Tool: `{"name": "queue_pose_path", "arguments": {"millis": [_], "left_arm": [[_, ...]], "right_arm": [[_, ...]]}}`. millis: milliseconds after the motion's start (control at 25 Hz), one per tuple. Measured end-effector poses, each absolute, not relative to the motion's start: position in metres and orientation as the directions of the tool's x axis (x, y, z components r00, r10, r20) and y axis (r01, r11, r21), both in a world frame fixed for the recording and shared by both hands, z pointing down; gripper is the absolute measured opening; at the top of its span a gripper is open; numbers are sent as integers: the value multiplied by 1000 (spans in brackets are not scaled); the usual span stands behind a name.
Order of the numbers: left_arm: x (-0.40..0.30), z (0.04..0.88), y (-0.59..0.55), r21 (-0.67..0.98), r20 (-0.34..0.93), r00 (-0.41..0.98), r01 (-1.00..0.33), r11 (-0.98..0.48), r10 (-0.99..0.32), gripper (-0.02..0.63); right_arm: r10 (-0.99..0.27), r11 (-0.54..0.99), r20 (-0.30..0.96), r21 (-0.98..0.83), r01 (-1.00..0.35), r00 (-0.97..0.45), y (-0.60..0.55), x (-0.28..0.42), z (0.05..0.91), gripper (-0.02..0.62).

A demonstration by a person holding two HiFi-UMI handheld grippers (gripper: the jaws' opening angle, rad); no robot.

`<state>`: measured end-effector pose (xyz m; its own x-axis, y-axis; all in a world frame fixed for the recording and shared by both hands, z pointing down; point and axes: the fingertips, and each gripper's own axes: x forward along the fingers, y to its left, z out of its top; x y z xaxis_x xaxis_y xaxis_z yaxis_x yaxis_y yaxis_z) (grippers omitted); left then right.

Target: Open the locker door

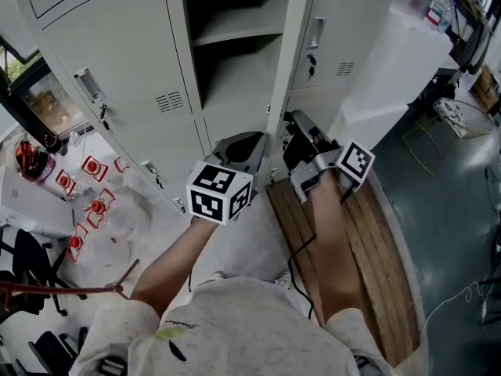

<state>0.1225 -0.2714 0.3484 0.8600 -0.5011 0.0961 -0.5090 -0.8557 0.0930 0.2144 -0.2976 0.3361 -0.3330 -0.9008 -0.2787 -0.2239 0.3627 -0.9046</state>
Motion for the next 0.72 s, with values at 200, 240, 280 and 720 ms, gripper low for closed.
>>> {"name": "queue_pose_path", "arguments": {"millis": [200, 240, 280, 720], "left_arm": [[130, 347, -266, 92, 94, 843, -537, -838, -530, 6], [132, 346, -264, 92, 94, 841, -541, -836, -534, 6], [134, 346, -263, 91, 94, 839, -544, -834, -537, 6], [180, 347, -242, 65, 110, 829, -557, -828, -549, 6]], "right_arm": [[-896, 363, -275, -905, -222, -348, -293, 229, 338, 25], [-897, 362, -273, -905, -225, -349, -291, 233, 339, 25], [-897, 362, -271, -904, -227, -349, -290, 236, 339, 25], [-892, 366, -277, -906, -214, -358, -283, 280, 339, 25]]}}
